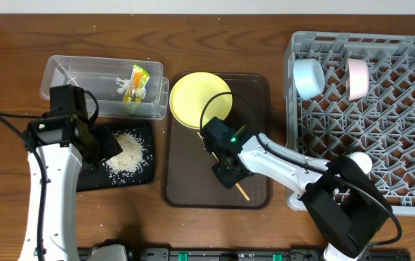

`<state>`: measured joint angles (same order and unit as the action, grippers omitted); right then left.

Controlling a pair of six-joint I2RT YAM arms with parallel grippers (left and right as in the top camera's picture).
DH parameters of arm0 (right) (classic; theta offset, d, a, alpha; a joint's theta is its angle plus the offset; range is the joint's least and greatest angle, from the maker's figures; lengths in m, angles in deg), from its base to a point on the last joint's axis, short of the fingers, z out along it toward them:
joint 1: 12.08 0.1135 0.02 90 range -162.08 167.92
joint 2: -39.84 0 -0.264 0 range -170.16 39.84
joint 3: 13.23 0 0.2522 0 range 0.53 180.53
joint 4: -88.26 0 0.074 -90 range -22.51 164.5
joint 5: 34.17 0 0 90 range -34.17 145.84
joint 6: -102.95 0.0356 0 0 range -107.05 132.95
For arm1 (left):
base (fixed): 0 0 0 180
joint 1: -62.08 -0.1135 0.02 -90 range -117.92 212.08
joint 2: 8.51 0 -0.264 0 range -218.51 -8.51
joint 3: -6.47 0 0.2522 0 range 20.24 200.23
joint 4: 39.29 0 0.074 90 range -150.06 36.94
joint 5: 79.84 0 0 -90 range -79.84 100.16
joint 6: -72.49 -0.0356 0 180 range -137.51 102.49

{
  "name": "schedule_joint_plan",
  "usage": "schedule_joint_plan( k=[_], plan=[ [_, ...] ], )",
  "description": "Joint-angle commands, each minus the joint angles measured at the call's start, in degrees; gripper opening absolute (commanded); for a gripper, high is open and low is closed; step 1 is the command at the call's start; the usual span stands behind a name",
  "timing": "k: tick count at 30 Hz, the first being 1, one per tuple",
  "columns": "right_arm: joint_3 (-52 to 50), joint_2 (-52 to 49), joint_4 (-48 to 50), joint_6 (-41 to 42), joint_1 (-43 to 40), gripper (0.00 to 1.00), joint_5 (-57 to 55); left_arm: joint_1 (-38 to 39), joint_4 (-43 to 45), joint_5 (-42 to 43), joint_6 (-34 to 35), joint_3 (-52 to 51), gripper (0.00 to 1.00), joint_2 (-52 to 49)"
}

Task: Sort waste into correct bins and load items into the dishwasher rack
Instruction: 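Reach the right gripper to the second chopstick and grasp it, then insert the second chopstick into the rack's left edge slot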

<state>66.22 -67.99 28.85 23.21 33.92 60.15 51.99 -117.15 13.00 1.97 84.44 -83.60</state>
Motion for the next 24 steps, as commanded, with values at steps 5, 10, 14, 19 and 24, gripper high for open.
schedule_joint_plan(
  k=[5, 10, 14, 19, 24],
  plan=[
    [1.09, 1.31, -5.27, 0.35, 0.42, 0.01, 2.19, -0.24, -0.15, -0.28, 0.55, -0.22, 0.62, 0.72],
    [1.86, 9.33, -9.27, -0.07, -1.25, 0.01, 1.64, -0.24, -0.15, -0.28, 0.55, -0.22, 0.62, 0.72],
    [1.86, 17.81, -10.34, -0.02, -4.63, 0.01, -0.46, -0.24, -0.13, -0.28, 0.55, -0.22, 0.62, 0.72],
    [1.84, 27.43, -11.93, 2.60, -12.28, 0.01, -6.60, -0.24, -0.15, -0.28, 0.55, -0.22, 0.62, 0.72],
    [1.84, 31.67, -14.93, 3.43, -21.55, 0.01, -8.81, -0.24, -0.15, -0.28, 0.55, -0.22, 0.62, 0.72]
  ],
)
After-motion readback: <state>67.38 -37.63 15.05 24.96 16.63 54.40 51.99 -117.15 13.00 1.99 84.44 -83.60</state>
